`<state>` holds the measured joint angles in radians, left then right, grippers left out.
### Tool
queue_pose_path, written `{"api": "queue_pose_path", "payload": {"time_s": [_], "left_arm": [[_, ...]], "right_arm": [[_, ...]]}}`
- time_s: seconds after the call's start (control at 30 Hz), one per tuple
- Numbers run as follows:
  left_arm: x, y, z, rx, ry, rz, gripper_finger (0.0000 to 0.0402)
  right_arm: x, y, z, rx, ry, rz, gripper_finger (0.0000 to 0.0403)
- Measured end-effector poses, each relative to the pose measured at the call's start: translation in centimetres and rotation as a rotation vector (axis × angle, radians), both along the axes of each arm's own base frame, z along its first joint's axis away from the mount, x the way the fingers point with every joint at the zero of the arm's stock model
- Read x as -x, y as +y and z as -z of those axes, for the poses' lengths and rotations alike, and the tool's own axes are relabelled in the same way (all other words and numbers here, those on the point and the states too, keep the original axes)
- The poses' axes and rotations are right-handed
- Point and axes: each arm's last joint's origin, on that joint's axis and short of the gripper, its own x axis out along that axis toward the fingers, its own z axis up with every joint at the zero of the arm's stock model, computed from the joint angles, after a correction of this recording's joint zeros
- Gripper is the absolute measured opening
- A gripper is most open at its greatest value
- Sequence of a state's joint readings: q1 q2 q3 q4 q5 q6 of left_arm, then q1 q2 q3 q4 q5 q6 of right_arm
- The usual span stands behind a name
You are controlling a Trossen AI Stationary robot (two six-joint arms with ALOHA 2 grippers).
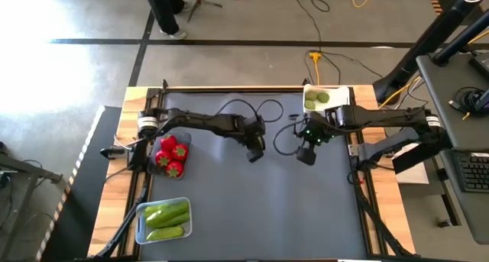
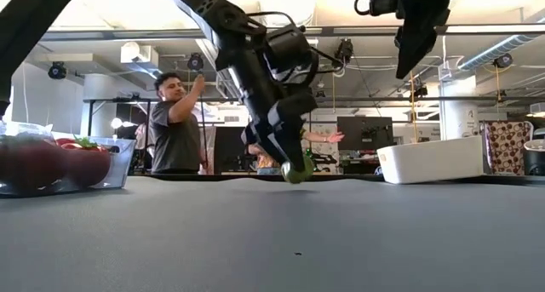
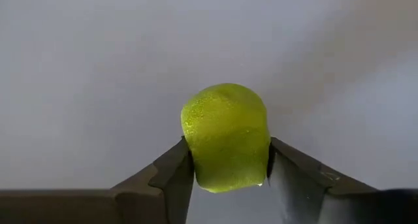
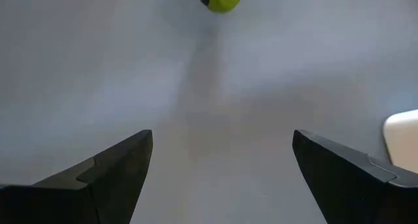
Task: Sort produce into baskets
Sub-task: Put the lime into the white bin
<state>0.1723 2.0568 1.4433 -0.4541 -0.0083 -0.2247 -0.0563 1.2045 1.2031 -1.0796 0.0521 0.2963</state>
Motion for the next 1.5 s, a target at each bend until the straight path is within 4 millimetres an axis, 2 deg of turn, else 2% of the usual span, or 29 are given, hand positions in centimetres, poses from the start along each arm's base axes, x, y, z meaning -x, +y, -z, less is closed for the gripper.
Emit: {"api": "queue_pose_path", "payload": {"time_s": [0.1,0.2,0.33,0.47,0.6,0.73,0.93,1.07,1.27,1.37,1.5], "left_arm": [[-0.2,-0.5,0.6,-0.01,0.011,0.012,0.0174],[-0.3,-0.6,0.5,-0.012,0.006,0.026,0.0195],[0.0,-0.6,-0.8,-0.033,-0.018,0.051,0.0235],[1.3,-1.1,-2.8,-0.042,0.004,0.069,0.0273],[4.4,-2.5,-5.3,-0.105,-0.018,0.036,0.0287],[9.2,-4.1,-6.9,-0.161,-0.048,-0.056,0.0284],[16.4,-7.6,-8.4,-0.081,-0.194,-0.151,0.028],[19.8,-9.5,-9.3,-0.024,-0.32,-0.218,0.028],[22.3,-10.7,-10.1,0.049,-0.436,-0.282,0.028],[22.5,-10.8,-10.3,0.026,-0.458,-0.309,0.028],[22.1,-10.8,-10.2,0.009,-0.453,-0.315,0.028]], "right_arm": [[-0.1,0.4,0.1,-0.009,-0.013,0.004,0.036],[-0.3,0.4,0.7,-0.006,-0.023,0.05,0.0361],[-0.9,0.4,2.3,0.007,-0.025,0.032,0.0361],[-1.8,0.4,4.4,0.052,-0.066,-0.063,0.0361],[-3.3,0.3,6.6,0.081,-0.14,-0.1,0.036],[-4.9,0.2,8.5,0.109,-0.196,-0.086,0.0361],[-7.9,-0.2,11.1,0.166,-0.22,-0.1,0.0361],[-9.9,-0.8,12.5,0.223,-0.207,-0.04,0.0361],[-12.1,-2.0,14.4,0.211,-0.152,0.024,0.036],[-12.7,-2.4,15.3,0.192,-0.135,0.068,0.0352],[-13.1,-2.8,16.2,0.156,-0.117,0.094,0.0323]]}}
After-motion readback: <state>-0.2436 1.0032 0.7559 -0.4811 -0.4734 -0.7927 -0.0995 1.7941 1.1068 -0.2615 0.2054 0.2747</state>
